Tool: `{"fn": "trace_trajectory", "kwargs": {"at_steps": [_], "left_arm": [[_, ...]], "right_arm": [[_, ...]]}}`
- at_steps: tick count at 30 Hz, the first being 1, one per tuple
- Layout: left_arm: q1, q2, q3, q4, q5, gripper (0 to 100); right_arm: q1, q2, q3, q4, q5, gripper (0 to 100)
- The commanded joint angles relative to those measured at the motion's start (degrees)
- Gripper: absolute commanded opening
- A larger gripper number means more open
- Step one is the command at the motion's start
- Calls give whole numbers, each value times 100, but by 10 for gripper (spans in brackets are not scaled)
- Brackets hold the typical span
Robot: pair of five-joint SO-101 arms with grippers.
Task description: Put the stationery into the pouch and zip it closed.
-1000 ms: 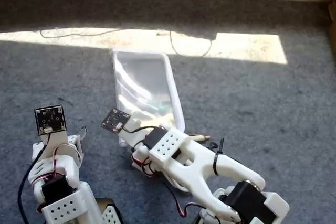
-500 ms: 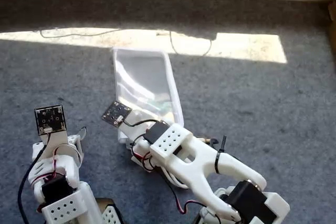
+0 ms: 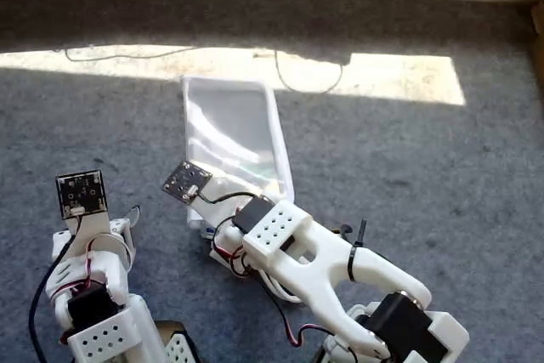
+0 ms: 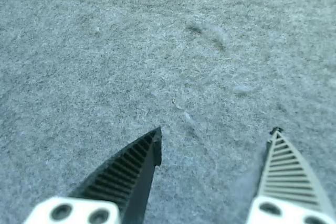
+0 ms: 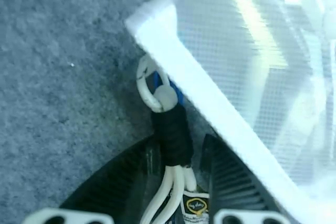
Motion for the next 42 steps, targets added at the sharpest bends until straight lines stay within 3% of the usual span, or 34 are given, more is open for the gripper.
{"fn": "trace_trajectory", "kwargs": {"at_steps": [1, 8, 24, 31, 36, 42], "left_arm": [[-57, -66, 110, -88, 70, 301], [-57, -66, 110, -88, 70, 301], [-31, -66, -321, -79, 105, 306], [567, -57, -629, -26, 105, 307], [1007, -57, -1191, 677, 114, 346], [1613, -57, -1666, 1222, 123, 351]], "right_arm": [[-40, -22, -268, -92, 53, 141], [-40, -48, -268, -84, 62, 30], [31, -2308, 558, 198, 53, 22], [189, -3037, 901, 171, 9, 22], [655, -3407, 1042, 154, -35, 22], [708, -3890, 1112, 163, -281, 22]]}}
